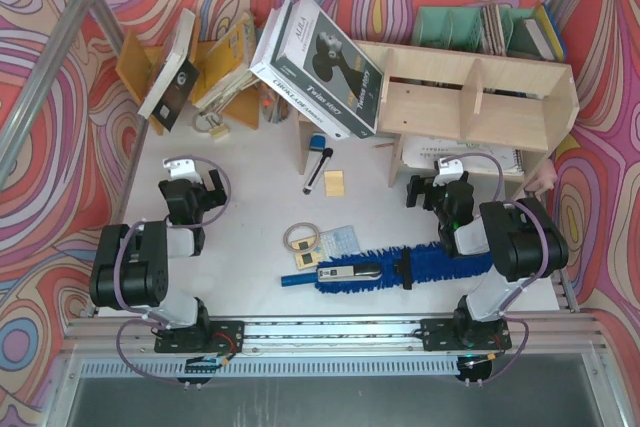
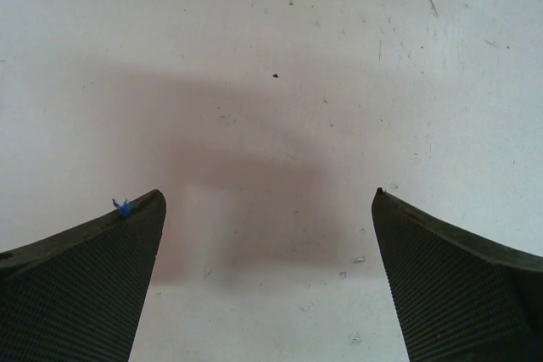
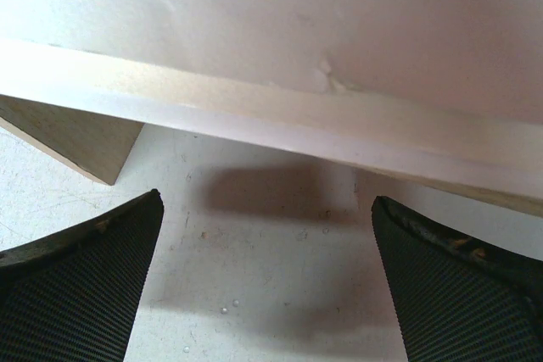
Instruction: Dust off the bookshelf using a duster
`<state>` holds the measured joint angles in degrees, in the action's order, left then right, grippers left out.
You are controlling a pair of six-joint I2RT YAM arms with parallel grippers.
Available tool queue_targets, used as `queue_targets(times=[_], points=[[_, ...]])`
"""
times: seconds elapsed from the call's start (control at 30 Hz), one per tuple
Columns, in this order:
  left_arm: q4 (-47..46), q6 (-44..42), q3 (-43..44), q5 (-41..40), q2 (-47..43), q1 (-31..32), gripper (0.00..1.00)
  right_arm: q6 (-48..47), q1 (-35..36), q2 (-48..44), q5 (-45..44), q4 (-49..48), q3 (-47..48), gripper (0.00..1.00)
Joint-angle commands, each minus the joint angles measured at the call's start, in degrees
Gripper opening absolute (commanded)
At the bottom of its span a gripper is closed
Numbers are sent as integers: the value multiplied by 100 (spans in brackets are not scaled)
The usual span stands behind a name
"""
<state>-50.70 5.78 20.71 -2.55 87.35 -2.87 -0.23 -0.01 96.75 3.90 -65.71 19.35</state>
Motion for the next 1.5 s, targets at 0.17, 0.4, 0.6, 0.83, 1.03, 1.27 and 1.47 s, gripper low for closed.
queue_targets(times=[0.17,0.4,0.6,0.83,1.03,1.27,1.47], points=[[-10,-40,65,81,25,16,98,-102,1,-61,-46,-267,95,99],[1,-33,74,85,20,6,99,-86,-2,-64,-36,-269,100,99],[-373,-79,-152,203,-11,6,98,-89,-2,-65,-37,-265,95,99],[-739,-104,-378,277,-86,11,99,-144,1,-157,54,-665,-169,99],[-904,-73,-547,185,-300,6,99,-229,23,-485,164,-880,-406,99],[-3,27,-541,-257,-1194,106,99,120,128,-1529,66,1009,-140,99],[412,-402,-638,-1013,-1922,773,98,186,302,-2407,-201,1582,-405,99]])
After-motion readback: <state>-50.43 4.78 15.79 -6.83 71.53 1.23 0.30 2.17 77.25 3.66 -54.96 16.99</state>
